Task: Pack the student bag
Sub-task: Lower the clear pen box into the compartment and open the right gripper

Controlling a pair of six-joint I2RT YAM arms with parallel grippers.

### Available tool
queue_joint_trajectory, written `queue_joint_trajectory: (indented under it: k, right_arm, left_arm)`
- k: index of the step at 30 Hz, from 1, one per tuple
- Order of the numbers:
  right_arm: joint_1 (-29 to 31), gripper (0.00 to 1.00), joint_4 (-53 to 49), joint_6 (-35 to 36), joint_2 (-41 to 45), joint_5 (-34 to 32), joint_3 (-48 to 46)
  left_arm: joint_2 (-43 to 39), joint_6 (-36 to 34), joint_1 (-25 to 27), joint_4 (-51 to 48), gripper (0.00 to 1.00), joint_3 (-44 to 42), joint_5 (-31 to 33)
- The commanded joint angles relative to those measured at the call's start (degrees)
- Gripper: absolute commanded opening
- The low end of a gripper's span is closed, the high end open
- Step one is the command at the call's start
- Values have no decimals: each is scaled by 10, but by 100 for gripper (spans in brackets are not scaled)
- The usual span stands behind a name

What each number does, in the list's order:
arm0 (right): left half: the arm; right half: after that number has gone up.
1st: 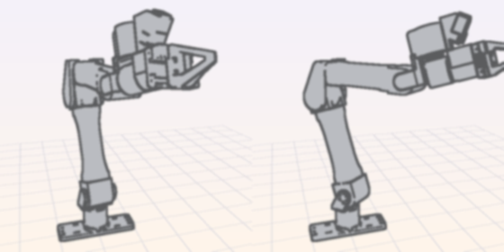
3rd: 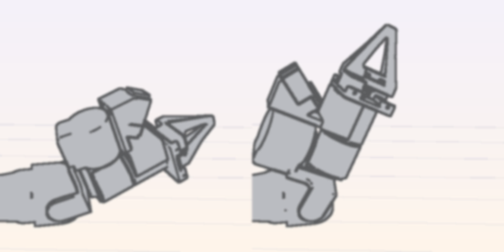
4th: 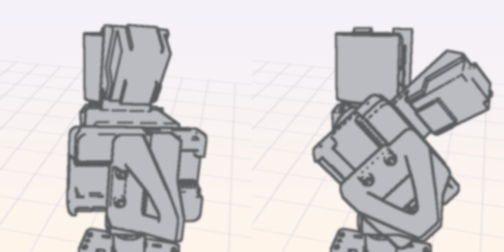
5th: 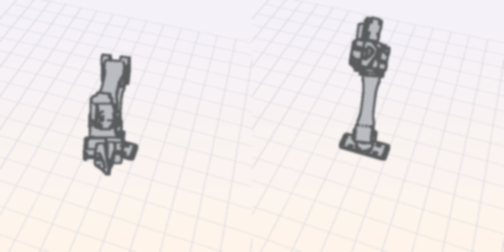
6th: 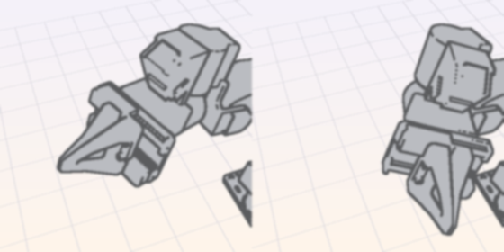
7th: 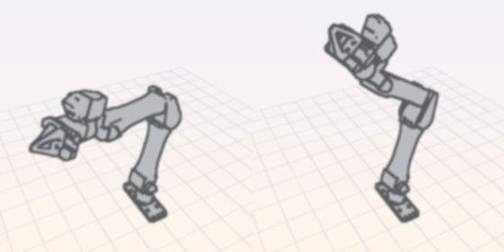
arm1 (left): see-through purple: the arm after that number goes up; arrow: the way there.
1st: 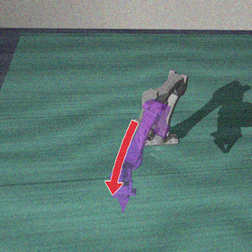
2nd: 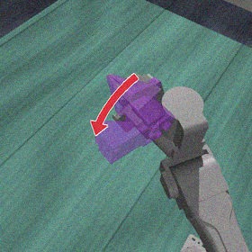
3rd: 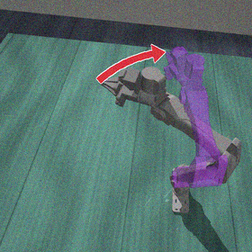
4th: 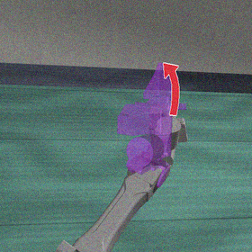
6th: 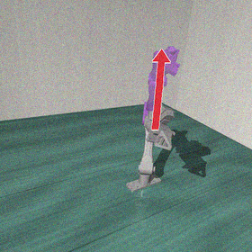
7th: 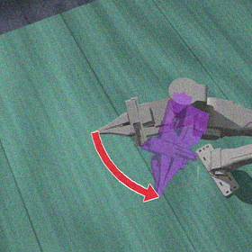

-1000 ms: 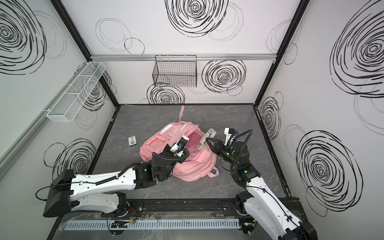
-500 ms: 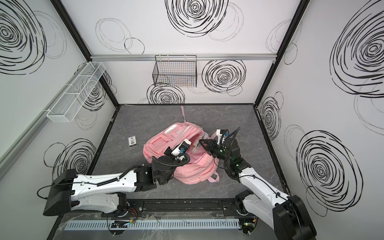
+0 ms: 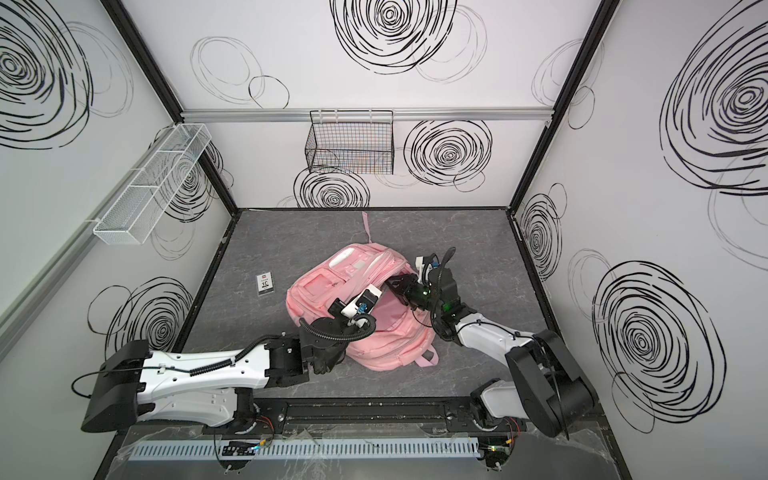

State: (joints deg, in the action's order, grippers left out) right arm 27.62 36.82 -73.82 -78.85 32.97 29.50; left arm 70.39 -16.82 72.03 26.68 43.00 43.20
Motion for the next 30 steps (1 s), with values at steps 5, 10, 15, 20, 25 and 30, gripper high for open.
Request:
queue_joint_trajectory:
  k: [5, 10, 15, 20, 25, 30]
  right_arm:
    - [15, 33, 86, -23, -60, -19, 38]
    - [19, 60, 75, -22, -75, -36, 52]
    - [20, 76, 6, 24, -62, -40, 69]
    - [15, 76, -47, 58, -10, -60, 49]
    - [12, 75, -144, 118, 67, -89, 36]
    - [11, 70, -247, 192, 170, -143, 15]
  left_arm:
    - [-37, -9, 12, 134, 0, 17, -29]
    - [-39, -8, 12, 126, 0, 17, -29]
    - [-43, -3, 11, 118, 0, 16, -29]
    - [-42, 10, 6, 115, 0, 12, -27]
    - [-39, 35, -3, 90, 0, 17, -32]
    - [-36, 74, -19, 49, 0, 26, -53]
